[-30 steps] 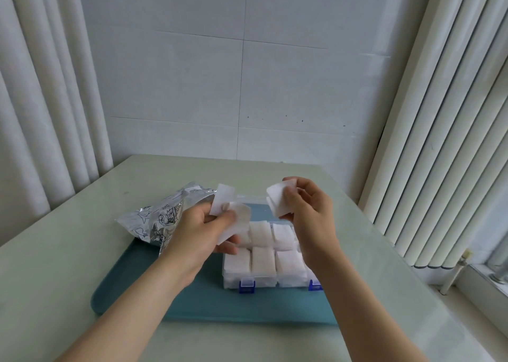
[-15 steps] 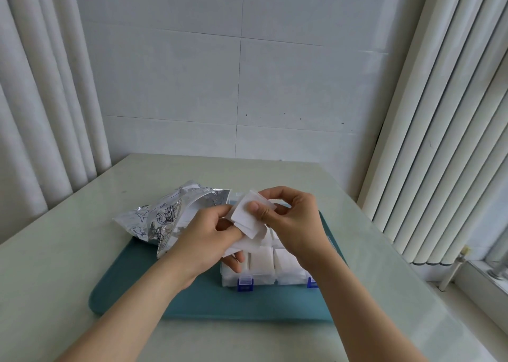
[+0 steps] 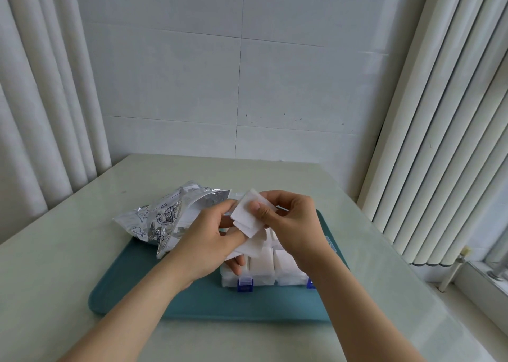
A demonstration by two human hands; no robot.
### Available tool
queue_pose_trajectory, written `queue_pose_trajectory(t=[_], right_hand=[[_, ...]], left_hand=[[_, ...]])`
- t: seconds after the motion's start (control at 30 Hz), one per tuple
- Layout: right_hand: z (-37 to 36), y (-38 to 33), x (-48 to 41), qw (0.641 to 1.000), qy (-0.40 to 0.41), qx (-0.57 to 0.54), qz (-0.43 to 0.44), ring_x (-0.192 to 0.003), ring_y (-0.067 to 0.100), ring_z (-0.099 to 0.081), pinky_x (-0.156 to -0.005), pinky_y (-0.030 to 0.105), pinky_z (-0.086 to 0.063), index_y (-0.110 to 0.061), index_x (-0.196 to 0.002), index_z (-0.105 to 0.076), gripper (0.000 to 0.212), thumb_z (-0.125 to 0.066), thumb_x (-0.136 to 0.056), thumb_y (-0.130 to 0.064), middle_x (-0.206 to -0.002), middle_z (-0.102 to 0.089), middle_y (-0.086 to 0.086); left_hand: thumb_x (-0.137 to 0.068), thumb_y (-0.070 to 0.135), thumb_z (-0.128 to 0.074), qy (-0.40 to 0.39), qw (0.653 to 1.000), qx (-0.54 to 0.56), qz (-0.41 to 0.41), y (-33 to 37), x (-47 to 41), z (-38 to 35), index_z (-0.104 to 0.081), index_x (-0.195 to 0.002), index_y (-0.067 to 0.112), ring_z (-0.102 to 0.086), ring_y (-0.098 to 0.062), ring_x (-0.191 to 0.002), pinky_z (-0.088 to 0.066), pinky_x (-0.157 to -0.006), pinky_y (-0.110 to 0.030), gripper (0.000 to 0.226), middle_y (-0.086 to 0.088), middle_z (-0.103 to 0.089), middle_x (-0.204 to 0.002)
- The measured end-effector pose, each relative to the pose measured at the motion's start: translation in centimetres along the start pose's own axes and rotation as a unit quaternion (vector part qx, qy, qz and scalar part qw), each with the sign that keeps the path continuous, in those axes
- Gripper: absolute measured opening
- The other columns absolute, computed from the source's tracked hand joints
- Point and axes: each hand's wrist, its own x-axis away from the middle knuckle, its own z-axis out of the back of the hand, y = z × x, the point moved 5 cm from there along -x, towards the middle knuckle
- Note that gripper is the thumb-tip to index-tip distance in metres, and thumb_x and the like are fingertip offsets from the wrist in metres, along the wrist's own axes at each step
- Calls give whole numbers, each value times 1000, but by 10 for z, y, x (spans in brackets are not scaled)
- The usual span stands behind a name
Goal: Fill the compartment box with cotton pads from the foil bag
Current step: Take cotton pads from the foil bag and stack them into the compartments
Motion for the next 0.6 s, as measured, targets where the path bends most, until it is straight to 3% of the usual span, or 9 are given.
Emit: queue_pose_trajectory(t=[0.1,0.2,0.33,0.37,0.47,0.6], right_hand=[[7,1,-2,999,24,-40,-1,-85,23,-71,-85,50,-61,-9,-100,-80,14,-80,-93,-21,-96,-78,14],[12,2,-5,994,42,-105,-5,-88,27,-70,-92,55,-58,-10,-98,-81,20,-81,-89,-27,-97,-77,18],[11,5,-5,993,10,-115,-27,-91,31,-69,-99,64,-53,-11,-99,-81,28,-85,-82,-32,-104,-75,26],[9,6,-4,994,1,-104,-30,-92,32,-69,-98,64,-53,-11,-100,-81,26,-86,-84,-31,-104,-76,26],[7,4,-2,997,-6,-70,-30,-87,29,-69,-83,53,-56,-12,-100,-81,16,-85,-88,-22,-100,-78,19],[5,-3,2,999,-12,-32,-12,-78,24,-67,-68,38,-52,-10,-99,-80,14,-86,-87,-17,-92,-79,16]], left_hand=[[-98,12,-73,46,998,20,32,-8,-3,6,-48,-121,24,-69,-40,-58,-56,-50,-39,36,-20,-72,-98],[-100,1,-64,87,995,17,37,-11,-3,12,-37,-113,20,-66,-34,-54,-53,-47,-37,36,-21,-71,-83],[-101,-7,-57,99,995,5,8,-9,-4,14,-56,-97,2,-66,-27,-52,-52,-46,-35,10,-18,-71,-73],[-101,-6,-58,100,995,2,3,-10,-5,14,-65,-92,3,-67,-26,-54,-55,-48,-36,14,-16,-72,-74],[-103,-2,-56,96,995,18,13,-9,-5,13,-80,-91,8,-63,-24,-58,-57,-53,-36,29,-12,-72,-76],[-106,10,-53,86,987,127,44,-5,-6,10,-78,-90,-2,-61,-29,-62,-55,-54,-38,32,-23,-69,-83]])
